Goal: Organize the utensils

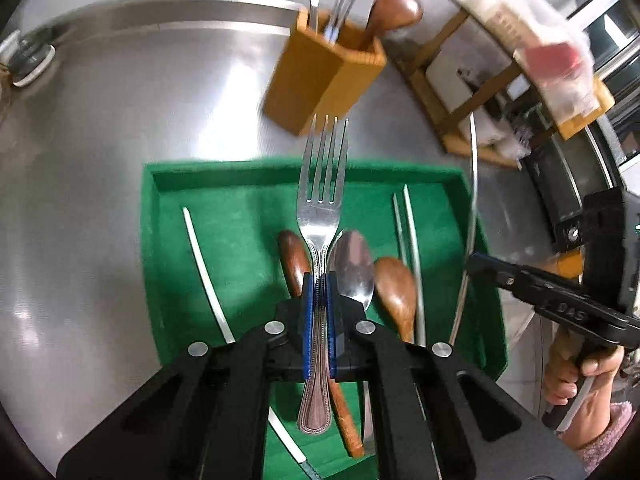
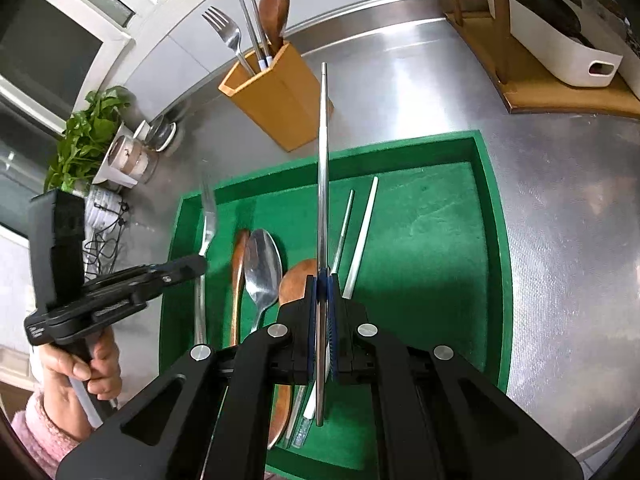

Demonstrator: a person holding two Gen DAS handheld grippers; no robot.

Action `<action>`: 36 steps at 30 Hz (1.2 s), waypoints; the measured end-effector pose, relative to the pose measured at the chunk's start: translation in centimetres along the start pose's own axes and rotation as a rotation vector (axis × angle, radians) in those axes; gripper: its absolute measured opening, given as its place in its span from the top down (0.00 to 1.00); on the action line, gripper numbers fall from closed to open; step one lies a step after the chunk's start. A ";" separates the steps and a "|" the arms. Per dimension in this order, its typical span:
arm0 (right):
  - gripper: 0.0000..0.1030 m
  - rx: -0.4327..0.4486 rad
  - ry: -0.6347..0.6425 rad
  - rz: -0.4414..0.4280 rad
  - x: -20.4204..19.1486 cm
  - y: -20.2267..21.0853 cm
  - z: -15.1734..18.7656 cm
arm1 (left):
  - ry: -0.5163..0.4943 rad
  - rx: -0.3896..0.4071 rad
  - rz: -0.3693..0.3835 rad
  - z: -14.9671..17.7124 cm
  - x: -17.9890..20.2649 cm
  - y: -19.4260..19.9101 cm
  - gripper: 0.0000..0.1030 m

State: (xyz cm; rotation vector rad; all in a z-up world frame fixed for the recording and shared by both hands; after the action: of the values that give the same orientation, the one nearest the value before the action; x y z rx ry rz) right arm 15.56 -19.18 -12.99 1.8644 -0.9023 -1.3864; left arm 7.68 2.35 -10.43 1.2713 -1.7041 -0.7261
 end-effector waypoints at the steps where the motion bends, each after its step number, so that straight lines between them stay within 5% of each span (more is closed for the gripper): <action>1: 0.95 0.014 0.010 -0.003 -0.2 0.2 -0.1 | -0.005 0.037 -0.004 0.0 0.2 0.7 0.96; 15: 0.95 0.245 0.149 -0.087 -5.0 2.5 -3.7 | -0.020 0.423 -0.102 -3.2 0.9 5.5 0.96; 27: 0.95 0.487 0.195 -0.167 -10.3 4.2 -11.1 | -0.030 0.595 -0.151 -11.0 0.3 6.9 0.96; 36: 0.95 0.558 0.194 -0.157 -12.5 2.5 -15.5 | -0.044 0.664 -0.192 -17.0 -0.8 5.7 0.96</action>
State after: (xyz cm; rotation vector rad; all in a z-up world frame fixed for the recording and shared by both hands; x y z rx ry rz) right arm 27.51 -8.94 -0.60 2.4826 -1.1432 -1.0796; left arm 20.33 5.62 1.85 1.8988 -1.9564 -0.2895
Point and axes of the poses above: each gripper's, at about its wrist camera, not at the fingertips, and y roughly against the way its jaws point, x to its right, z to its underside, the point moved 2 cm from there along -y, roughly the way its jaws point, and after that the axes turned 15 degrees about -y, right-handed, at the moved point
